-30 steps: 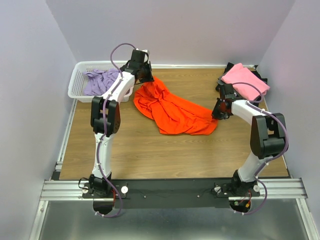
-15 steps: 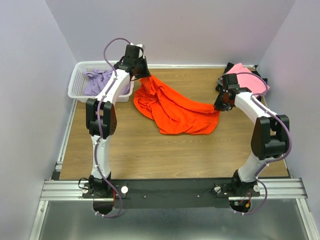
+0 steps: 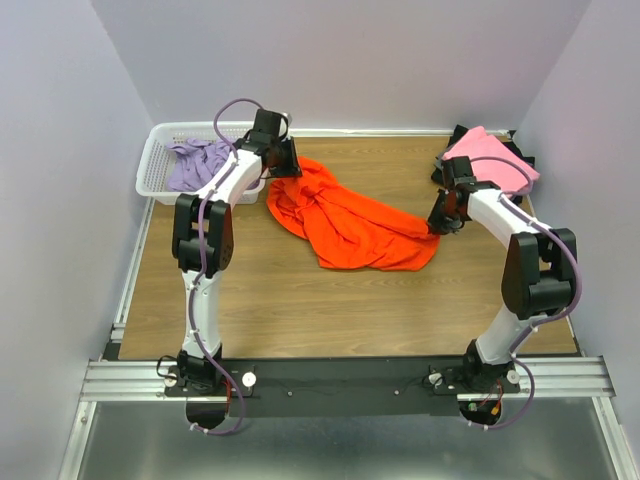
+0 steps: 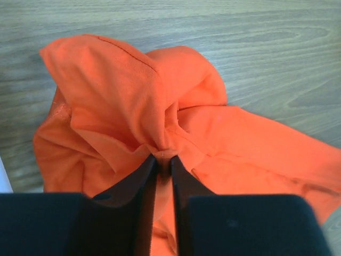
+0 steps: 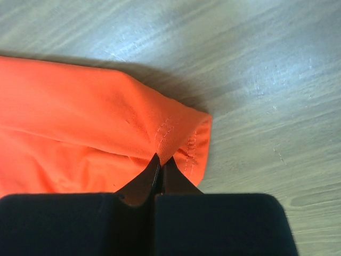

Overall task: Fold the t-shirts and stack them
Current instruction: Flatten the tshirt out

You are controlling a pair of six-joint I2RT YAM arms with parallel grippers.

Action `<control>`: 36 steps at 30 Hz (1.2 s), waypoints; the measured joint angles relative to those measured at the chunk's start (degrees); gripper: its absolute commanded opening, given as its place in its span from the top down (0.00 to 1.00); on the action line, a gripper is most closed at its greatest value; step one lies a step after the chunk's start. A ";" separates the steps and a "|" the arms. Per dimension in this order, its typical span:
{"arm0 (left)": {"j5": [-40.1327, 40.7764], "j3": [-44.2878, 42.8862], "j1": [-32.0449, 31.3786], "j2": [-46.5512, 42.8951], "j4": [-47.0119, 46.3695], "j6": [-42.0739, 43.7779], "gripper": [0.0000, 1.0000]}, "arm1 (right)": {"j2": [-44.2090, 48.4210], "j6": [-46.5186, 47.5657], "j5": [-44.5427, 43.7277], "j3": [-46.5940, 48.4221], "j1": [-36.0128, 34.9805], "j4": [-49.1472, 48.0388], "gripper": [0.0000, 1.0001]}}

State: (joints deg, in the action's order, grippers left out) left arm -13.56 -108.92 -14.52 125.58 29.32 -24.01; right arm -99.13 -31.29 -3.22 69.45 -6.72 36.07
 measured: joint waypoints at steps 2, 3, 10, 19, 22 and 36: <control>-0.04 0.22 0.00 0.00 -0.24 0.20 0.71 | 0.00 -0.17 0.00 -0.55 0.00 0.07 0.97; -0.04 0.39 0.00 0.00 -0.44 0.22 0.71 | 0.00 -0.22 0.02 -0.81 0.00 0.07 0.97; -0.09 0.70 0.00 0.00 -0.79 0.57 0.74 | 0.00 -0.68 0.31 -1.44 0.00 0.07 0.96; 0.48 0.70 0.00 -0.35 -0.52 1.79 0.92 | 0.02 -1.51 0.96 -2.34 0.00 0.09 0.96; 0.96 0.70 0.00 -0.92 -0.17 2.01 0.86 | 0.02 -1.73 1.18 -2.47 0.00 0.09 0.96; 1.44 0.94 0.00 -4.02 0.37 3.23 0.78 | 0.37 -2.29 1.66 -3.43 0.00 0.07 0.96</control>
State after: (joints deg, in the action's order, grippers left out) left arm -12.12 -107.98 -14.52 121.56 29.69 -20.78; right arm -98.76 -33.58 -1.56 66.02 -6.72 36.14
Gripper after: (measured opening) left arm 0.218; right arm 0.036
